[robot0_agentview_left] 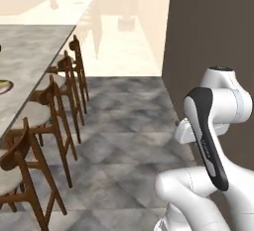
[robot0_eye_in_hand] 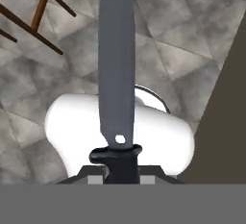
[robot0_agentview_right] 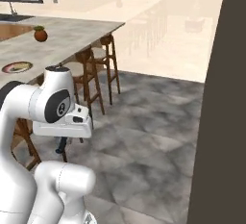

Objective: Retrieve the butter from the fridge and place it on a plate on the dining table. Then retrieve the butter knife by the fridge and place it near the plate.

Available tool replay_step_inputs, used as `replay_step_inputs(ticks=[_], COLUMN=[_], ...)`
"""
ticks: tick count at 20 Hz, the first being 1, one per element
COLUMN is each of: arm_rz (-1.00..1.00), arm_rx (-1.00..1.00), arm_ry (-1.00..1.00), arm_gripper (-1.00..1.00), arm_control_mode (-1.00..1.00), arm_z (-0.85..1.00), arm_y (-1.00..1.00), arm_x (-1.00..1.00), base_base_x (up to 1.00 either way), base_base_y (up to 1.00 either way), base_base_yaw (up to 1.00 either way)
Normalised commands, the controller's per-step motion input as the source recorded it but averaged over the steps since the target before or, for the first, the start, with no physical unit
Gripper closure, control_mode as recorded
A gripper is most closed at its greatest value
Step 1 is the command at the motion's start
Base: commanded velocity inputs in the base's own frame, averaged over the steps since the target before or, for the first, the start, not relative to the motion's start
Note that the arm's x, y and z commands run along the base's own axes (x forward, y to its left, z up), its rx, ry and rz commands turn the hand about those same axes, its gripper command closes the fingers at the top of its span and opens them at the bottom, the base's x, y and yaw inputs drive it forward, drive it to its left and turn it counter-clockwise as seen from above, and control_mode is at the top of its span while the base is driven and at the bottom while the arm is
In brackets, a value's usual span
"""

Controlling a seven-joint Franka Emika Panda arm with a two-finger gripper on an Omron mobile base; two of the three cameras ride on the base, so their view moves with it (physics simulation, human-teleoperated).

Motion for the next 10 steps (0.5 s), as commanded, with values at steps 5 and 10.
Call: replay_step_inputs(ticks=[5,10], arm_rz=[0.0,0.0], arm_rx=[0.0,0.0], arm_ry=[0.0,0.0], arm_gripper=[1.0,1.0], arm_control_mode=[1.0,1.0], arm_z=[0.0,0.0], arm_y=[0.0,0.0], arm_x=[0.0,0.0], base_base_x=[1.0,1.0], base_base_y=[-0.76,-0.75], base_base_yaw=[0.46,0.48])
